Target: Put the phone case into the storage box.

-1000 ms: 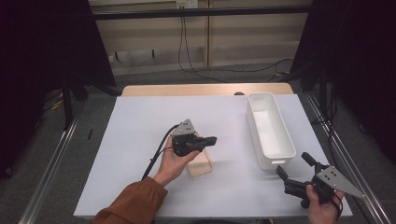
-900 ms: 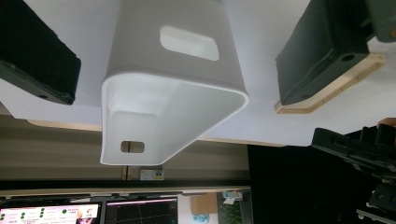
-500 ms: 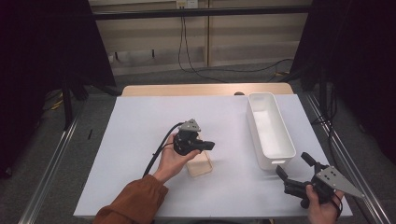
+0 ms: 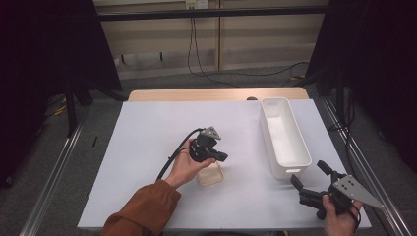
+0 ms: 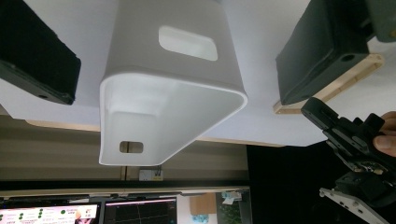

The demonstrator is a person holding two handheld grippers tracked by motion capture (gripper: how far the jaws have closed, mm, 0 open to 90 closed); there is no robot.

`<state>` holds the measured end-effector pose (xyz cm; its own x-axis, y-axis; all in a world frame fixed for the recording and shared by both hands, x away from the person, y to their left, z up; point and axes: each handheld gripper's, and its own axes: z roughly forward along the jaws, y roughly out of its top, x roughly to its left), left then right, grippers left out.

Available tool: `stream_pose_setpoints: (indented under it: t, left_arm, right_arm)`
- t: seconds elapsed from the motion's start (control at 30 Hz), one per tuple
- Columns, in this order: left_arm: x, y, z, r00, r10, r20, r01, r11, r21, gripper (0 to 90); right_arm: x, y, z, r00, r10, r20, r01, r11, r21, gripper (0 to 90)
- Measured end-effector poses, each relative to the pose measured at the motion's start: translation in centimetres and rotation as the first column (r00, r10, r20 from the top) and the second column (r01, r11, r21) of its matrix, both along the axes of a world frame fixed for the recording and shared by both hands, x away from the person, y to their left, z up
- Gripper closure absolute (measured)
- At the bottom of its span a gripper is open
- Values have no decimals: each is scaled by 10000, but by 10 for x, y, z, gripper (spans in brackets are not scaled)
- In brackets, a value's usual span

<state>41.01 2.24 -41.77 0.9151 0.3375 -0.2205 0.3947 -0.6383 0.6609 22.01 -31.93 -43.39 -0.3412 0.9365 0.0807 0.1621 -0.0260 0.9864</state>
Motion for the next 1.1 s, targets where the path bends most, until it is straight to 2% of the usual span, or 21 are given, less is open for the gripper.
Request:
stream_pose_setpoints:
  t: [0.03,0.1,0.13,0.23,0.33,0.4,0.43,0.6,0.73,0.83,1.0,1.07,1.1]
  left_arm:
    - [1,-1,-2,9999,-122,-111,125,9997,211,900]
    - [0,-2,-6,9995,-86,-299,98,9992,379,900]
    - [1,-2,-6,9996,-194,-195,202,9988,440,900]
    - [-1,-5,-8,9993,-141,-334,156,9989,446,900]
    - [-4,-9,-10,9988,-271,-409,302,9966,766,900]
    - [-5,-10,-12,9997,-72,-254,95,9961,883,900]
    - [-5,-11,-13,9993,-92,-359,124,9958,906,900]
    - [-9,-16,-14,9981,-483,-390,525,9920,1150,900]
    - [-11,-19,-20,9974,-510,-511,576,9888,1378,900]
    - [-11,-19,-23,9969,-414,-672,500,9899,1327,900]
    - [-11,-20,-23,9968,-358,-714,454,9896,1369,900]
    - [-11,-20,-23,9966,-531,-624,620,9867,1503,900]
    - [-12,-20,-24,9963,-496,-704,596,9871,1484,900]
  right_arm:
    - [0,0,0,10000,-7,-4,7,10000,11,0]
    - [0,0,0,10000,8,-4,-8,10000,-9,0]
    - [0,0,0,10000,20,7,-20,10000,-18,0]
    - [0,1,0,10000,35,-3,-35,10000,-16,0]
    - [0,0,0,10000,35,13,-35,10000,-31,0]
    - [0,1,0,10000,42,-4,-42,10000,-33,0]
    - [0,1,0,10000,43,-3,-43,10000,-27,0]
    - [0,1,0,10000,60,-10,-60,10000,-22,0]
    - [0,1,0,10000,78,-20,-78,10000,-53,0]
    - [0,1,0,10000,69,-23,-69,10000,-41,0]
    - [0,1,0,10000,82,-21,-82,10000,-42,0]
    - [0,1,0,10000,78,-17,-78,10000,-36,0]
    - [0,1,0,10000,70,-19,-70,10000,-36,0]
